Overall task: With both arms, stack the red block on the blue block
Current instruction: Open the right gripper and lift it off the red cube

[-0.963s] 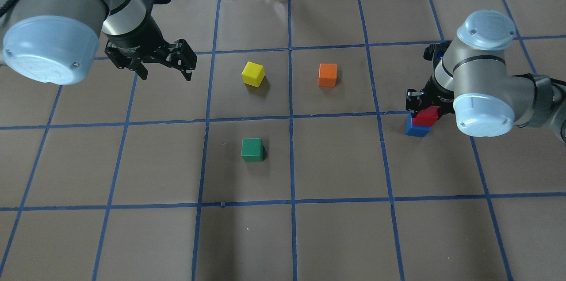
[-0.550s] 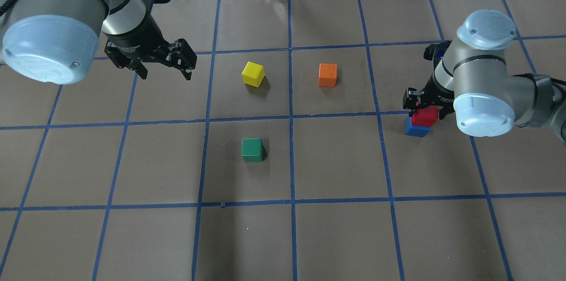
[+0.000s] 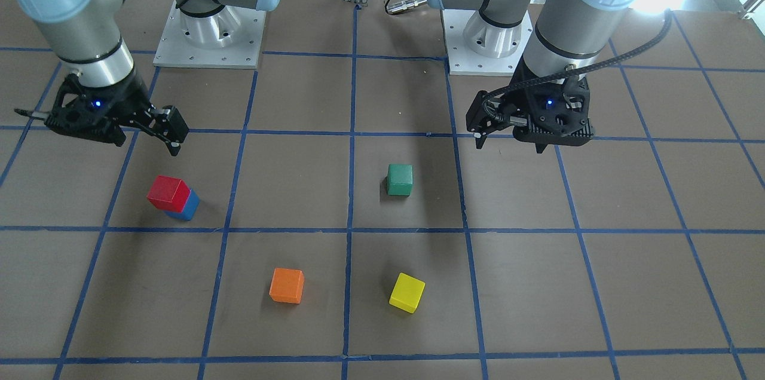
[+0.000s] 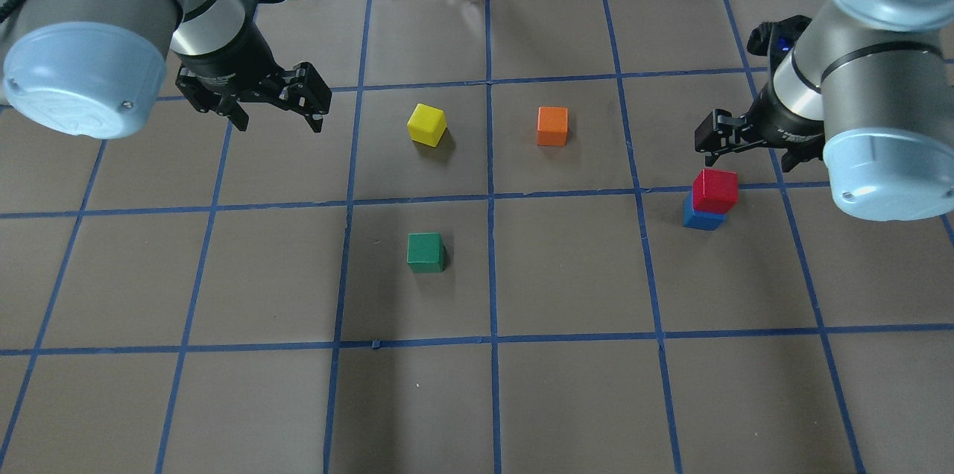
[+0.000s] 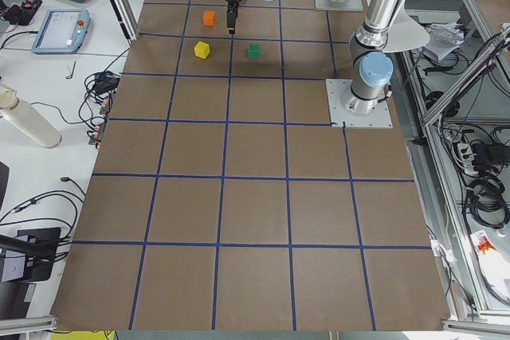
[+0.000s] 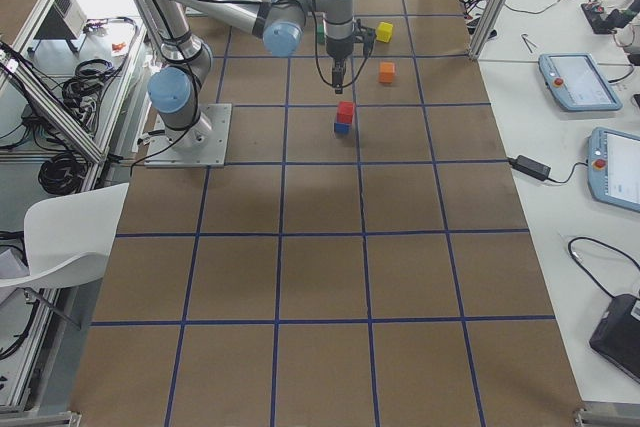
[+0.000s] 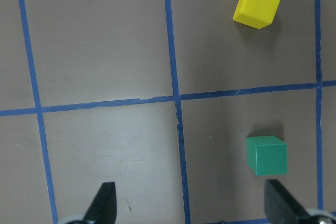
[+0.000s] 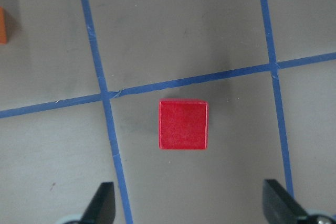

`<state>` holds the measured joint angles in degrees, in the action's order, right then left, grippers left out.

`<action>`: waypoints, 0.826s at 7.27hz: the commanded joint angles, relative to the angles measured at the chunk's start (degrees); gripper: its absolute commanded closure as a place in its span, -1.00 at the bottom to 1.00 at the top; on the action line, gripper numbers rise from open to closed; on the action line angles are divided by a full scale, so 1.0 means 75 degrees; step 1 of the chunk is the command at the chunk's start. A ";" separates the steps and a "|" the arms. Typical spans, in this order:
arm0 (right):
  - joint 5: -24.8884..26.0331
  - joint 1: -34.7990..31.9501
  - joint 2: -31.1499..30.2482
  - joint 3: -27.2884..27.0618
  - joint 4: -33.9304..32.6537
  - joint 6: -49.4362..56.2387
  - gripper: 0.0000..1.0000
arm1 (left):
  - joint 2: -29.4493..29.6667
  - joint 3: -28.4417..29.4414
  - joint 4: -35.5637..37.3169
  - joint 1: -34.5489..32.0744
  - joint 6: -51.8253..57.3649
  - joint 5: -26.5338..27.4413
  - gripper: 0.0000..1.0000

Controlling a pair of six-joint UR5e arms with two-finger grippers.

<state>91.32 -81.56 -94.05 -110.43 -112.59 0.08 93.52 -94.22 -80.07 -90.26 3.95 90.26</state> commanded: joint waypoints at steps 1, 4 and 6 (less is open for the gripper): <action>-0.0246 -0.0678 -0.0281 0.1206 0.1575 -0.0313 -1.00 | -0.0060 -0.0023 0.0000 -0.0012 0.0000 0.0001 -1.00; -0.0375 -0.0762 0.0374 0.2440 0.2273 -0.0455 -1.00 | -0.0037 0.0257 -0.0012 -0.0152 0.0000 0.0012 -1.00; -0.0352 -0.0844 0.0387 0.2349 0.2310 -0.0793 -1.00 | 0.0045 0.0491 -0.0012 -0.0152 0.0000 0.0001 -1.00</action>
<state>88.57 -87.44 -91.55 -92.91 -95.26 -4.10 93.53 -91.62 -80.14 -91.34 3.95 90.29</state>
